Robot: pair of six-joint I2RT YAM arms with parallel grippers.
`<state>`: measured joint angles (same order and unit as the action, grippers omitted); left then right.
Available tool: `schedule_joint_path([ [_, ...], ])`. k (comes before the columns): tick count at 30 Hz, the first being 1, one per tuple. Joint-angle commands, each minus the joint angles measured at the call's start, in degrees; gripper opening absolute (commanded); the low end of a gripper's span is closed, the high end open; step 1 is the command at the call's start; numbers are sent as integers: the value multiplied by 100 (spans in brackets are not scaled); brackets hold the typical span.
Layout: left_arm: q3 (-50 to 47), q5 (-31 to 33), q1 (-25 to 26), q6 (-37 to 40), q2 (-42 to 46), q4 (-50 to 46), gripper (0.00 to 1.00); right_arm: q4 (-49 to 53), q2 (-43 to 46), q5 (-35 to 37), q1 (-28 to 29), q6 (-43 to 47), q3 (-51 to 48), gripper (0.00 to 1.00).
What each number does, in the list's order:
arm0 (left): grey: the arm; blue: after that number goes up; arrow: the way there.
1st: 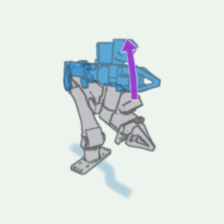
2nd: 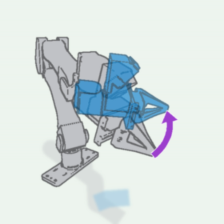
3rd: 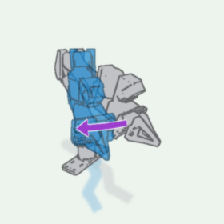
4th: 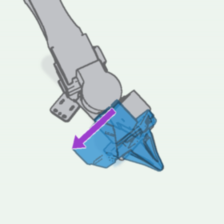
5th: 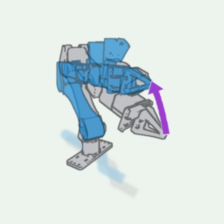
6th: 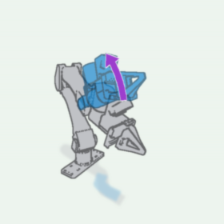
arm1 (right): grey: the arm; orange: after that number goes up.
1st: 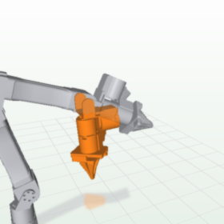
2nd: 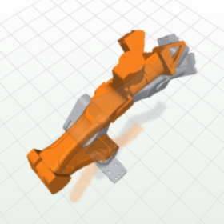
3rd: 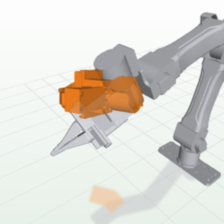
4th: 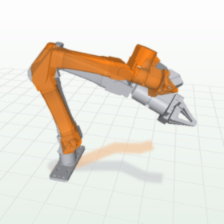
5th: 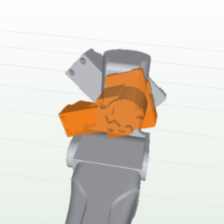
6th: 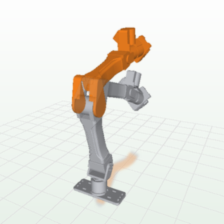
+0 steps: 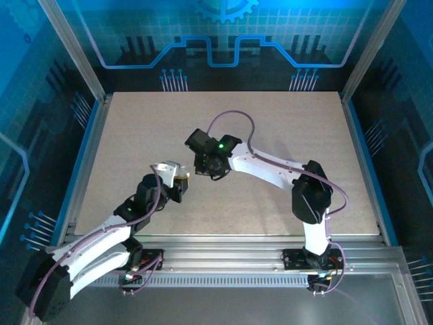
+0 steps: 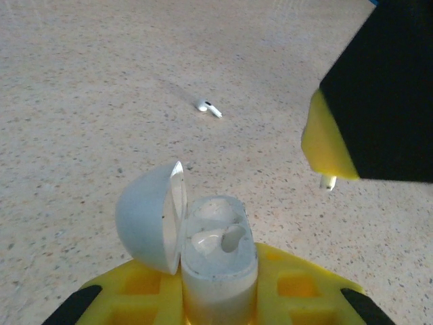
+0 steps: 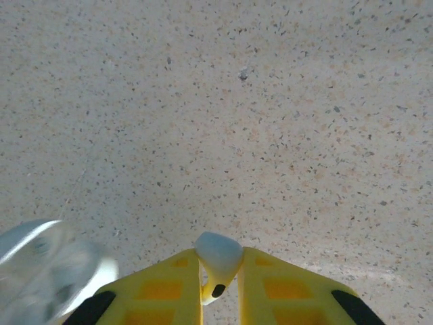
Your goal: Insert wireless bluetooth earbuds into charging case
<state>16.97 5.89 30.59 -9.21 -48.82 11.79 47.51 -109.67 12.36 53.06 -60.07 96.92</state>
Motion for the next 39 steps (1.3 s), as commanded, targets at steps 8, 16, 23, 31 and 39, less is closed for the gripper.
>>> schedule_joint_path([
  [8,-207,-892,129,453,-481,1609,17,10,762,258,-86,392,-154,18],
  [16,-185,-1528,164,668,-733,2149,17,-253,1250,210,-120,718,-363,18],
  [23,-169,-1812,202,849,-849,2505,17,-585,1650,41,-101,952,-715,18],
  [31,-142,-2029,246,947,-831,2659,17,-1153,1896,-121,12,1319,-1196,18],
  [39,-92,-2092,263,983,-770,2697,17,-1331,1924,-120,131,1580,-1337,18],
])
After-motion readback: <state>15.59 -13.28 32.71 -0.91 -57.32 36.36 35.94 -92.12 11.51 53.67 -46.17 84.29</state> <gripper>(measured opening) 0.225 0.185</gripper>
